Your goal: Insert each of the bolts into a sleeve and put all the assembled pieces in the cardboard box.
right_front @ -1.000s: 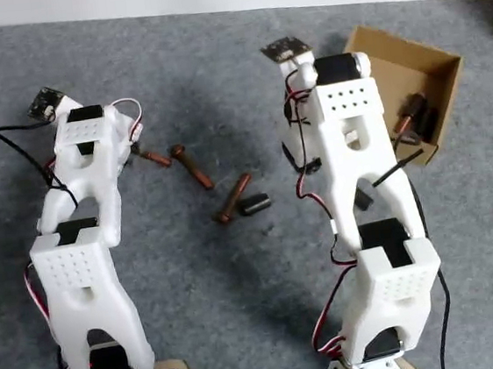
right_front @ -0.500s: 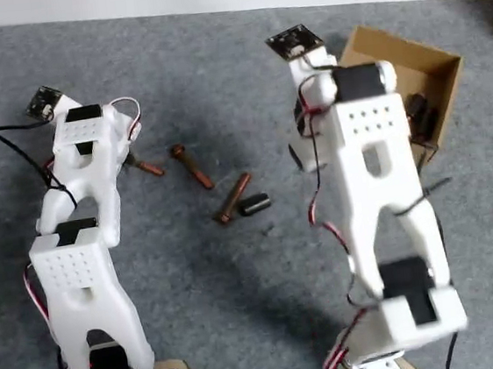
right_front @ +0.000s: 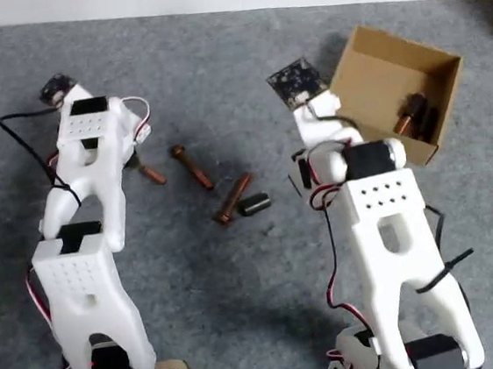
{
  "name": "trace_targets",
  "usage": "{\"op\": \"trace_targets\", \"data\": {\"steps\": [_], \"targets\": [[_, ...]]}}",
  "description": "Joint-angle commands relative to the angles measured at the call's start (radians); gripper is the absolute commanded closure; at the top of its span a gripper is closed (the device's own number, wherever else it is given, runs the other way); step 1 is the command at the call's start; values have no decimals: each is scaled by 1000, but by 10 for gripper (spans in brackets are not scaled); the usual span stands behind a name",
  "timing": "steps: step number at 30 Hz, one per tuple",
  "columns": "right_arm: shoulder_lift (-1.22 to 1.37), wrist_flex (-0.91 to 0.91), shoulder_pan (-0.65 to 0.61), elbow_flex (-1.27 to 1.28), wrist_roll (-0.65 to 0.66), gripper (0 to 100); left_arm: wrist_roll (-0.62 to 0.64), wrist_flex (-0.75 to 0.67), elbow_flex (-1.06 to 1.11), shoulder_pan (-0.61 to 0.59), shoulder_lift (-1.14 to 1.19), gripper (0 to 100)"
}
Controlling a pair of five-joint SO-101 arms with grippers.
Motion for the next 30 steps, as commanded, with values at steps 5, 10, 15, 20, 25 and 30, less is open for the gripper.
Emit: {"op": "trace_targets", "data": {"steps": [5,10,15,20,25,30], "targets": [[-62,-186,-2,108,61,994,-143,11,-39,48,-177,995],[-62,-306,-7,205,60,994,-210,11,-39,48,-254,995],[-62,-423,-8,291,60,994,-235,11,-38,47,-306,995],[-64,-535,-8,383,60,994,-235,11,-36,77,-314,995],[-97,-682,-10,496,60,994,-235,9,10,153,-343,995],[-275,-806,-45,677,58,994,-235,-107,128,208,-426,995]]}}
